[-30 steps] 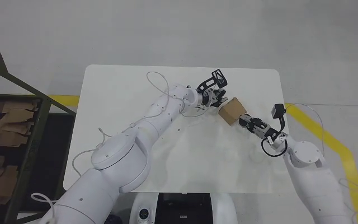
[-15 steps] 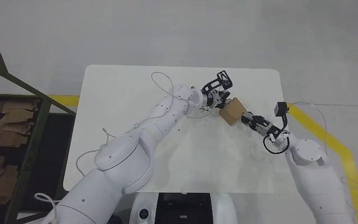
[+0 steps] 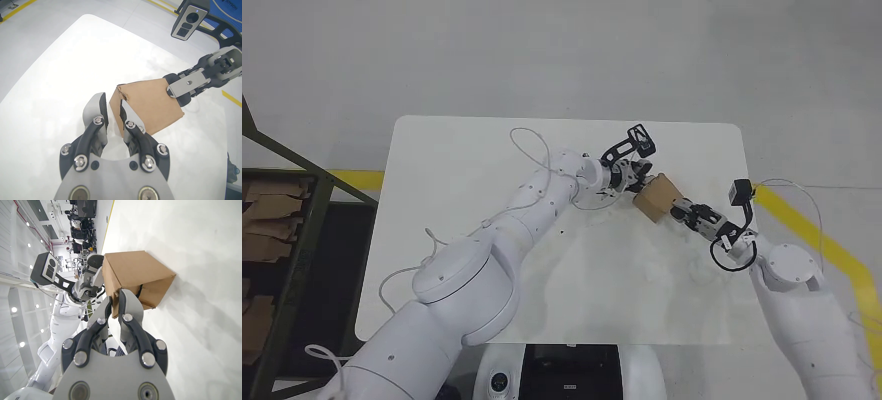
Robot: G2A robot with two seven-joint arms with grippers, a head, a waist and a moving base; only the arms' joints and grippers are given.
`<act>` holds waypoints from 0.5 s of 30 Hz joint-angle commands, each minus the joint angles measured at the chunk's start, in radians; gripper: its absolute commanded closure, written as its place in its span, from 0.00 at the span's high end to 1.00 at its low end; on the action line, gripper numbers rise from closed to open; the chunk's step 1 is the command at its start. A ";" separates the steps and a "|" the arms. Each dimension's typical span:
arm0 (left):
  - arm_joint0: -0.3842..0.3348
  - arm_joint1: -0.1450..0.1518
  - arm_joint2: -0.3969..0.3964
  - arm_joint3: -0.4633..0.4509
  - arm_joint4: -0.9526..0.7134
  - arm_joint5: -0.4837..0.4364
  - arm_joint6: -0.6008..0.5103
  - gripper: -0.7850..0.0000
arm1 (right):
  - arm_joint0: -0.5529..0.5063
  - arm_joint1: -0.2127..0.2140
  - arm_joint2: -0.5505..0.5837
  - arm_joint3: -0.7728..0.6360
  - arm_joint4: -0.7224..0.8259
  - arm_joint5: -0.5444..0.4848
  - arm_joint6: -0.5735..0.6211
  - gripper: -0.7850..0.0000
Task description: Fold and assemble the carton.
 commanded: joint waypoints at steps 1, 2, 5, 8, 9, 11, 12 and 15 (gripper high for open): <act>-0.004 0.005 -0.003 0.012 0.003 0.004 0.005 0.28 | -0.005 0.000 0.003 0.000 0.003 -0.006 0.003 0.09; -0.006 0.007 -0.005 0.017 0.005 0.006 0.008 0.28 | -0.008 0.001 0.005 0.000 0.004 -0.009 0.004 0.10; -0.012 0.018 -0.013 0.031 0.005 0.006 0.027 0.29 | -0.023 0.003 0.018 -0.007 0.006 -0.022 -0.001 0.10; -0.019 0.031 -0.022 0.036 0.004 -0.004 0.059 0.28 | -0.047 0.005 0.038 -0.026 0.014 -0.041 -0.013 0.11; -0.021 0.035 -0.024 0.034 0.005 -0.010 0.075 0.28 | -0.057 0.006 0.047 -0.034 0.016 -0.048 -0.020 0.11; -0.024 0.045 -0.027 0.030 0.012 -0.024 0.110 0.29 | -0.080 0.008 0.065 -0.051 0.023 -0.062 -0.033 0.11; -0.025 0.051 -0.030 0.029 0.014 -0.033 0.128 0.29 | -0.091 0.009 0.074 -0.059 0.027 -0.066 -0.036 0.11; -0.027 0.068 -0.037 0.022 0.020 -0.065 0.189 0.29 | -0.119 0.012 0.099 -0.082 0.034 -0.085 -0.047 0.12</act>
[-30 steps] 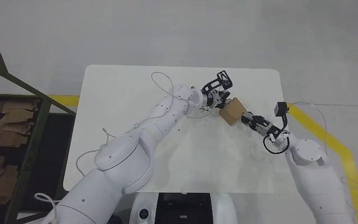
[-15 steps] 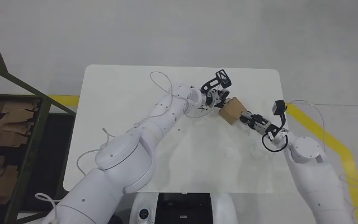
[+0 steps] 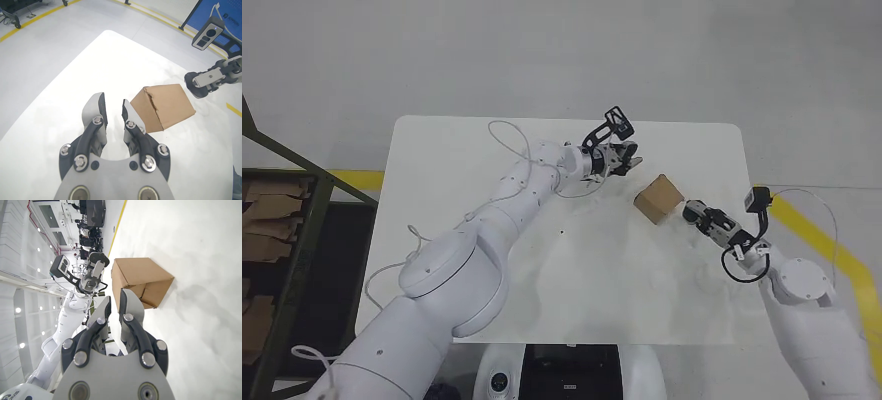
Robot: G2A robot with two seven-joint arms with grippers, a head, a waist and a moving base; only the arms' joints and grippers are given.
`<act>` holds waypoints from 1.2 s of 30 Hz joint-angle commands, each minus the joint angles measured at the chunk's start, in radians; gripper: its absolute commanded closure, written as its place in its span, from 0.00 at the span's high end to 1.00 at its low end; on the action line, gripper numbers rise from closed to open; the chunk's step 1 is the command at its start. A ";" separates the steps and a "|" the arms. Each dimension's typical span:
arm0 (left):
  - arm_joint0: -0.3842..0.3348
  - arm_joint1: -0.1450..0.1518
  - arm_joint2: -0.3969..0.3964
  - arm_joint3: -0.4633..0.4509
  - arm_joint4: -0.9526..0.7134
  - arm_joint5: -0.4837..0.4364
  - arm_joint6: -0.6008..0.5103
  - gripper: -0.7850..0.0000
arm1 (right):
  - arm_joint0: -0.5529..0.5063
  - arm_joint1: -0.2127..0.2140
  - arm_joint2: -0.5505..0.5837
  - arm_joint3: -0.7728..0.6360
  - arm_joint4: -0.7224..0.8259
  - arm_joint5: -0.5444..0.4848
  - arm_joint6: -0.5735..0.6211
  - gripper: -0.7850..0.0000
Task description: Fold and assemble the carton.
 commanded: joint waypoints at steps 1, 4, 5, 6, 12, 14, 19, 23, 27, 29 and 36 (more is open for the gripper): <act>0.000 0.013 -0.004 -0.005 0.007 -0.028 0.048 0.29 | -0.017 0.002 0.017 -0.014 0.004 -0.016 -0.009 0.12; 0.004 0.036 -0.008 -0.013 0.026 -0.070 0.119 0.29 | -0.039 0.003 0.038 -0.031 0.007 -0.051 -0.025 0.12; 0.006 0.044 -0.008 -0.017 0.038 -0.079 0.145 0.29 | -0.043 0.003 0.043 -0.034 0.004 -0.065 -0.030 0.12; 0.009 0.053 -0.007 -0.023 0.051 -0.090 0.173 0.28 | -0.046 0.003 0.047 -0.035 0.000 -0.078 -0.035 0.12; 0.045 0.112 0.002 -0.066 0.151 -0.129 0.343 0.28 | -0.027 -0.001 0.056 0.011 0.006 -0.204 -0.070 0.15; 0.060 0.135 0.005 -0.088 0.192 -0.132 0.401 0.28 | -0.017 -0.003 0.058 0.033 -0.002 -0.252 -0.089 0.17; 0.110 0.204 0.002 -0.159 0.298 -0.105 0.563 0.28 | 0.011 -0.006 0.067 0.072 -0.044 -0.349 -0.130 0.24; 0.160 0.272 -0.020 -0.242 0.377 -0.056 0.677 0.28 | 0.030 -0.007 0.077 0.083 -0.089 -0.390 -0.176 0.27; 0.226 0.346 -0.079 -0.361 0.408 -0.015 0.710 0.30 | 0.051 -0.007 0.085 0.078 -0.162 -0.409 -0.226 0.29; 0.267 0.386 -0.125 -0.444 0.411 -0.002 0.687 0.31 | 0.060 -0.008 0.090 0.072 -0.204 -0.419 -0.259 0.29; 0.489 0.525 -0.384 -0.820 0.340 0.023 0.456 0.37 | 0.081 -0.011 0.106 0.064 -0.330 -0.463 -0.379 0.45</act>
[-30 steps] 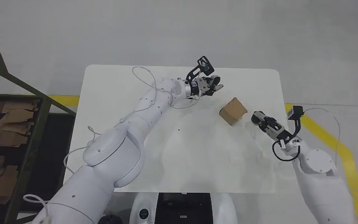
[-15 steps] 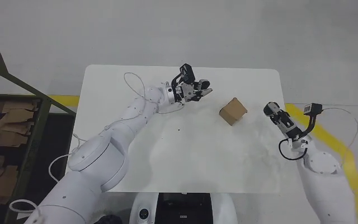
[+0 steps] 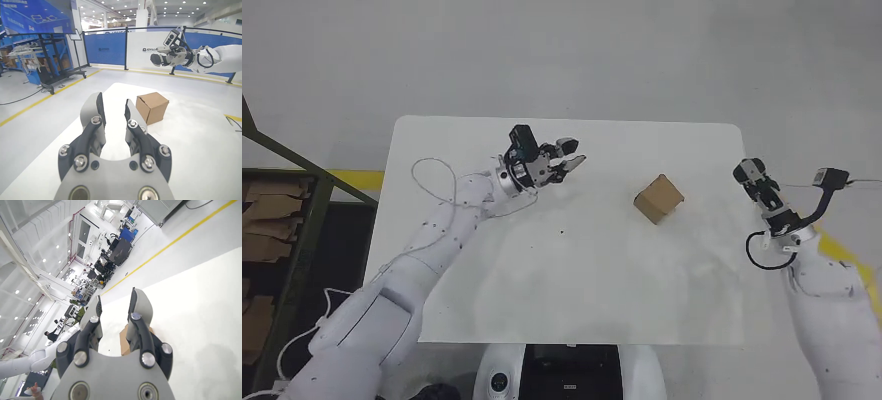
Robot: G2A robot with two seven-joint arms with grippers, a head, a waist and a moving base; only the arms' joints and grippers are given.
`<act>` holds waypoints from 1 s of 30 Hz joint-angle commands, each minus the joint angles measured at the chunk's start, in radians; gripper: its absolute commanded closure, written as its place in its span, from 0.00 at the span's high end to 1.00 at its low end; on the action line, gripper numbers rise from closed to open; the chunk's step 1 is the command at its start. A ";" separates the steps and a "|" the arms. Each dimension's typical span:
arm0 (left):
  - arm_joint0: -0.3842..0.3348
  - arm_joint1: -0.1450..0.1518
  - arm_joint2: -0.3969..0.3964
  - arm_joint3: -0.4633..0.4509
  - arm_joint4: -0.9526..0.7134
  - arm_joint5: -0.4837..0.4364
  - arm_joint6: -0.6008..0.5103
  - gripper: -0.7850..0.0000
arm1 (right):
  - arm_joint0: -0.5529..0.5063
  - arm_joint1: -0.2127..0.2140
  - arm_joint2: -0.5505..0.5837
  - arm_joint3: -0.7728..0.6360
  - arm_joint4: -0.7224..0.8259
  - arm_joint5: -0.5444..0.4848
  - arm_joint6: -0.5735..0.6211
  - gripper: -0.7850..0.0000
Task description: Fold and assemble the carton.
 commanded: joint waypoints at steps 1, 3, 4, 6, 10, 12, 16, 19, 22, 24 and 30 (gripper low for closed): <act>0.090 0.038 -0.096 -0.149 -0.024 0.006 -0.092 0.38 | 0.004 -0.001 0.003 -0.001 -0.028 -0.005 -0.029 0.49; 0.170 0.066 -0.175 -0.278 -0.041 0.013 -0.169 0.40 | 0.008 -0.002 0.010 -0.006 -0.061 -0.006 -0.060 0.92; 0.209 0.078 -0.212 -0.339 -0.051 0.016 -0.201 0.40 | 0.008 -0.002 0.012 -0.008 -0.076 -0.006 -0.075 1.00; 0.281 0.097 -0.281 -0.443 -0.069 0.026 -0.261 0.45 | 0.010 -0.003 0.017 -0.014 -0.104 -0.005 -0.101 1.00; 0.383 0.120 -0.384 -0.579 -0.110 0.037 -0.346 1.00 | 0.015 -0.005 0.031 -0.013 -0.128 -0.019 -0.146 1.00; 0.409 0.126 -0.415 -0.615 -0.126 0.038 -0.378 1.00 | 0.020 -0.005 0.035 -0.007 -0.130 -0.026 -0.156 1.00; 0.416 0.133 -0.451 -0.648 -0.139 0.039 -0.425 1.00 | 0.020 -0.005 0.035 -0.007 -0.130 -0.026 -0.156 1.00; 0.404 0.134 -0.459 -0.656 -0.146 0.037 -0.448 1.00 | 0.020 -0.005 0.035 -0.007 -0.130 -0.026 -0.156 1.00; 0.382 0.134 -0.460 -0.639 -0.159 0.035 -0.477 1.00 | 0.020 -0.005 0.035 -0.007 -0.130 -0.026 -0.156 1.00; 0.367 0.133 -0.459 -0.621 -0.171 0.032 -0.487 1.00 | 0.020 -0.005 0.035 -0.007 -0.130 -0.026 -0.156 1.00; 0.345 0.130 -0.452 -0.588 -0.192 0.034 -0.506 1.00 | 0.020 -0.005 0.035 -0.007 -0.130 -0.026 -0.156 1.00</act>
